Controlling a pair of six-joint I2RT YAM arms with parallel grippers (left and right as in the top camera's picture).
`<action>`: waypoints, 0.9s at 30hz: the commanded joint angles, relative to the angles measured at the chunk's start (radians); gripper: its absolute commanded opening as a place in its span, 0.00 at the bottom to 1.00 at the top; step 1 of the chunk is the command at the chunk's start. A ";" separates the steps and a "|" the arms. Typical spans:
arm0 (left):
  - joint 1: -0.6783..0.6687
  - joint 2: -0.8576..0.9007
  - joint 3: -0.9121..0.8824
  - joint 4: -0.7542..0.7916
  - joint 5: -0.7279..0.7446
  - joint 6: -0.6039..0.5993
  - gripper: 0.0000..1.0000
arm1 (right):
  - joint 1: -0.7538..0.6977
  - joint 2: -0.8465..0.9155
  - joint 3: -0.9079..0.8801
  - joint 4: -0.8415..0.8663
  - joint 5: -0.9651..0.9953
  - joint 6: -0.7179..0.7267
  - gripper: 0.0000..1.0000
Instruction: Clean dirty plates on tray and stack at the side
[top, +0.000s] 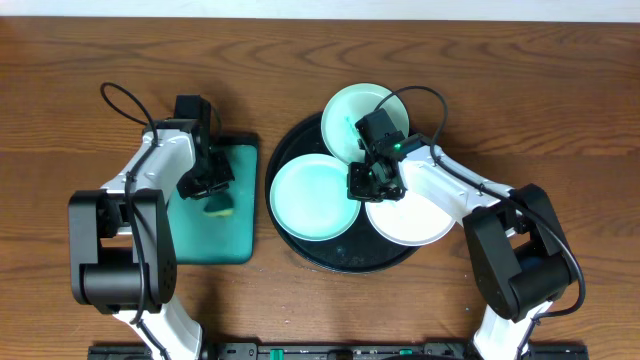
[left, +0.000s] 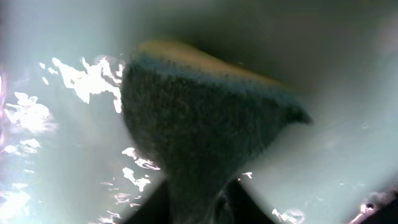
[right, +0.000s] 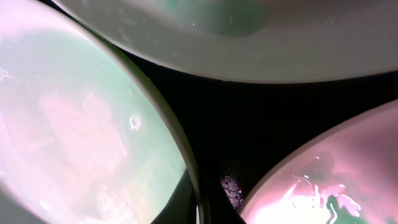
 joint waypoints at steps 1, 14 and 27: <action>0.001 -0.023 -0.002 -0.014 -0.001 0.010 0.56 | 0.011 0.042 -0.038 -0.007 0.040 -0.003 0.01; -0.005 -0.446 -0.002 -0.218 0.032 -0.119 0.80 | -0.002 0.041 -0.027 -0.006 -0.109 -0.002 0.01; -0.005 -0.585 -0.002 -0.311 0.169 -0.130 0.81 | -0.086 0.023 -0.015 -0.066 -0.391 -0.058 0.02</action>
